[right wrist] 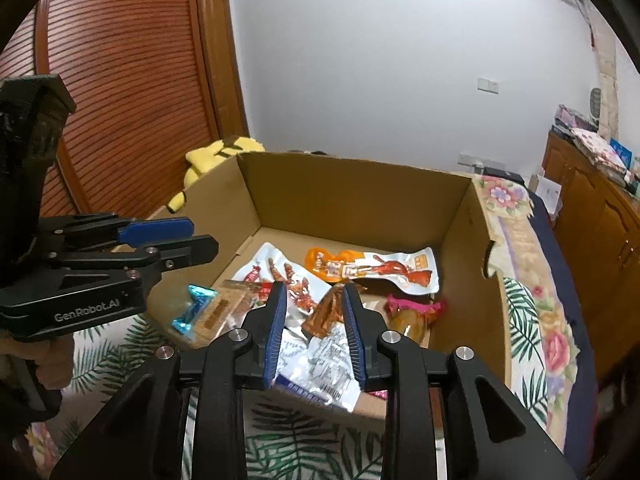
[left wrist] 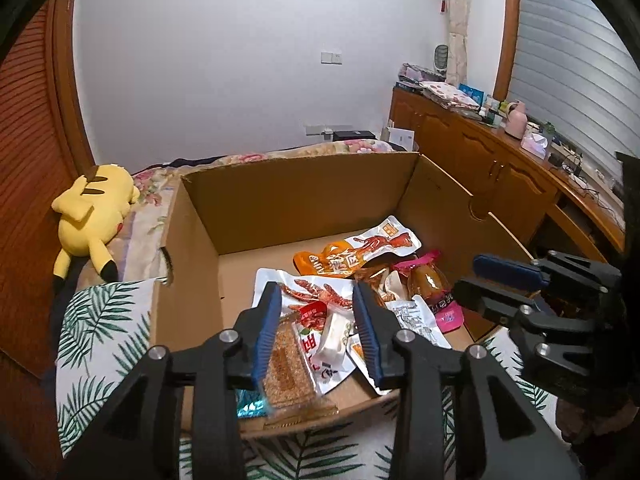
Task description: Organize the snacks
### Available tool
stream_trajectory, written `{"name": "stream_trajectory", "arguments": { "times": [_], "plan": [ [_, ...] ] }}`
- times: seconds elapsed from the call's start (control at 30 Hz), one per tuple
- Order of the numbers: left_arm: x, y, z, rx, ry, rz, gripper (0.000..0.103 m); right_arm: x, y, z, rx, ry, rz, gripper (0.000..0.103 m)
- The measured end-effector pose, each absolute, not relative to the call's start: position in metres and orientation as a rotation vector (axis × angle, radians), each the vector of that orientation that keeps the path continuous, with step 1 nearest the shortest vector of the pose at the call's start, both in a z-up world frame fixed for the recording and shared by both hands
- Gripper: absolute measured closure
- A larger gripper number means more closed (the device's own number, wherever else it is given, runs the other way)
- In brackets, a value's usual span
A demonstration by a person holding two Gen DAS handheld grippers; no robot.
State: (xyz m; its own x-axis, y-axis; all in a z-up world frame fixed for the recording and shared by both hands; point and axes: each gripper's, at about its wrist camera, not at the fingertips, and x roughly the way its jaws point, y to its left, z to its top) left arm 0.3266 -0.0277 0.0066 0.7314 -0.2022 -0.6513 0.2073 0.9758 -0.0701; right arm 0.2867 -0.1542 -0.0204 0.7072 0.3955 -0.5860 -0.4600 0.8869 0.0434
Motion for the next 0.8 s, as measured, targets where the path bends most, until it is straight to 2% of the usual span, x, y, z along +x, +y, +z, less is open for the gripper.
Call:
{"name": "stream_trajectory", "arguments": {
  "times": [0.13,0.3,0.37,0.4,0.47,0.53,0.6,0.63,0.8],
  "plan": [
    [0.311,-0.029,0.013,0.026,0.687,-0.194,0.055,0.27,-0.158,-0.013,-0.105,0.603,0.448,0.056],
    [0.29,-0.028,0.02,0.056,0.656,-0.165,0.05,0.253,-0.165,-0.009,-0.099,0.586,0.4,0.044],
    [0.28,-0.027,0.023,0.053,0.642,-0.161,0.042,0.247,-0.168,-0.008,-0.096,0.579,0.384,0.036],
    [0.275,-0.027,0.025,0.05,0.633,-0.163,0.034,0.244,-0.169,-0.008,-0.096,0.573,0.374,0.033],
    [0.266,-0.026,0.028,0.051,0.622,-0.168,0.033,0.236,-0.172,-0.007,-0.091,0.563,0.359,0.018],
    [0.259,-0.026,0.03,0.056,0.624,-0.167,0.019,0.231,-0.175,-0.006,-0.076,0.553,0.354,0.01],
    [0.251,-0.027,0.033,0.054,0.618,-0.163,0.016,0.225,-0.177,-0.005,-0.071,0.555,0.343,0.006],
    [0.247,-0.027,0.034,0.052,0.615,-0.16,0.014,0.223,-0.178,-0.004,-0.071,0.554,0.338,0.0],
    [0.229,-0.029,0.038,0.063,0.607,-0.123,0.013,0.209,-0.18,-0.002,-0.072,0.546,0.308,0.0]
  ]
}}
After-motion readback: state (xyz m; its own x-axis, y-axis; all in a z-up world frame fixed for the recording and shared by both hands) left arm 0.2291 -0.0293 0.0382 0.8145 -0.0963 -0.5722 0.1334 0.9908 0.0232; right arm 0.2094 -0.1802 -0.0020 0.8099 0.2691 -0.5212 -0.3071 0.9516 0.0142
